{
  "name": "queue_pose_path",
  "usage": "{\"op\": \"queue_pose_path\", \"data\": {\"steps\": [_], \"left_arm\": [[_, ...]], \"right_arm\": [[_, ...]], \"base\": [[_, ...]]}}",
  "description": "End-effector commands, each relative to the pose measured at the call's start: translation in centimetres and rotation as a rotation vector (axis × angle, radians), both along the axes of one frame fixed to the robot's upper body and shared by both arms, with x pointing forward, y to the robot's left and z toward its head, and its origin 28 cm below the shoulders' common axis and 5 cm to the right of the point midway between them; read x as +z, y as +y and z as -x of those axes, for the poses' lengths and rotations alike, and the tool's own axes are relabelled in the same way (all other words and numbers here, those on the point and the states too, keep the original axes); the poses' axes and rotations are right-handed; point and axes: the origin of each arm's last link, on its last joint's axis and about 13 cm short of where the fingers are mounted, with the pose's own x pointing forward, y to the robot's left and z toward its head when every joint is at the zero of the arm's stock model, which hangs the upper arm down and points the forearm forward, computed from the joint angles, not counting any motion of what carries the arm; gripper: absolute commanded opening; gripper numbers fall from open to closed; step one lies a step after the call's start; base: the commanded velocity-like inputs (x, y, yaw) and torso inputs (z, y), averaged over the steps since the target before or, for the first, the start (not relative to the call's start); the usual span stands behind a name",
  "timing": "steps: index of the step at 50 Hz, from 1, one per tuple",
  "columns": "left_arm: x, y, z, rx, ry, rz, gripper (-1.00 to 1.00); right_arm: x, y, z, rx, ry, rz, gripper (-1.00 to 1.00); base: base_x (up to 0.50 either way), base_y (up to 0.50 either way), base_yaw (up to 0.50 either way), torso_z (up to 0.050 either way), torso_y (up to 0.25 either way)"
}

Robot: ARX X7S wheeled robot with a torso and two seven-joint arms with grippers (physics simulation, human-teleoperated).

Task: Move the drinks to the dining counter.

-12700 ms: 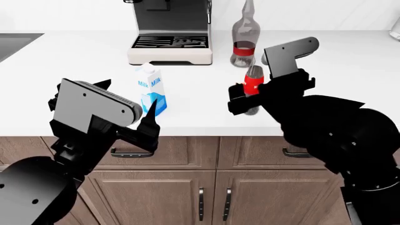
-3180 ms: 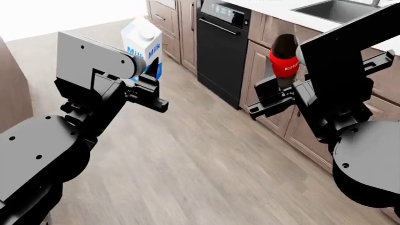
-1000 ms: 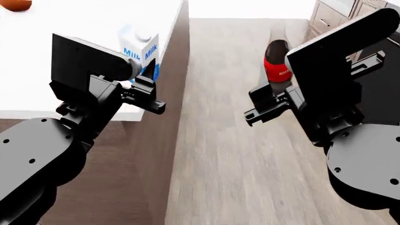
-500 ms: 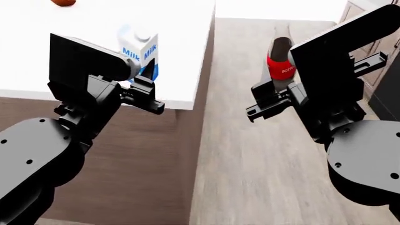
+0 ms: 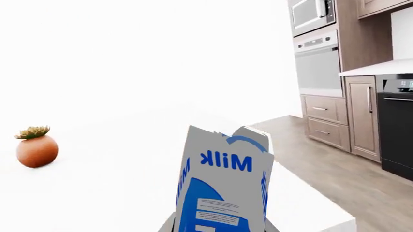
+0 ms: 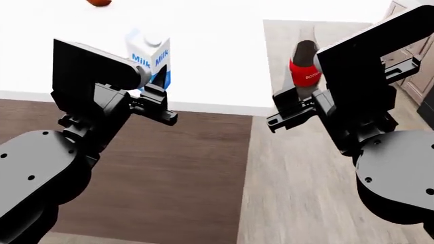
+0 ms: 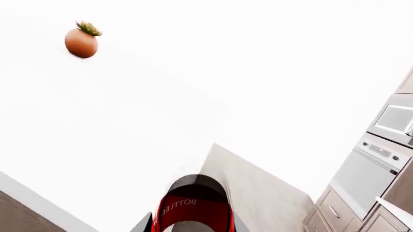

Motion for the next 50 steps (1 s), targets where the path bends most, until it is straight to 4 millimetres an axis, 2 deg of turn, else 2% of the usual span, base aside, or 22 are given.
{"op": "queue_pose_path", "data": {"steps": [1, 4, 5, 9, 17, 40, 50], "left_arm": [[0.29, 0.23, 0.04, 0.022, -0.022, 0.010, -1.00], [0.37, 0.25, 0.04, 0.023, -0.023, 0.010, -1.00], [0.36, 0.25, 0.02, 0.023, -0.022, 0.009, -1.00], [0.41, 0.25, 0.01, 0.022, -0.023, 0.011, -1.00], [0.45, 0.31, 0.03, 0.023, -0.022, 0.011, -1.00], [0.19, 0.36, 0.15, 0.024, -0.020, 0.014, -1.00], [0.12, 0.38, 0.11, 0.024, -0.018, 0.012, -1.00]], "right_arm": [[0.33, -0.04, 0.02, 0.000, -0.038, 0.000, -1.00], [0.70, 0.14, 0.24, 0.037, -0.041, -0.070, -1.00], [0.73, 0.14, 0.18, -0.002, -0.018, -0.022, -1.00], [0.95, 0.14, 0.17, -0.045, -0.015, -0.010, -1.00], [1.24, 0.03, 0.09, -0.056, -0.010, -0.055, -1.00], [1.08, -0.10, 0.11, -0.060, -0.025, -0.054, -1.00], [1.15, -0.14, -0.10, -0.084, -0.030, -0.059, -1.00]], "base": [[-0.35, -0.04, 0.00, 0.000, 0.000], [-0.33, -0.04, 0.00, 0.000, 0.000], [-0.50, -0.05, 0.00, 0.000, 0.000], [-0.50, -0.06, 0.00, 0.000, 0.003], [-0.50, -0.05, 0.00, 0.000, 0.001], [-0.34, 0.46, 0.00, 0.000, 0.002], [-0.17, 0.42, 0.00, 0.001, 0.002]]}}
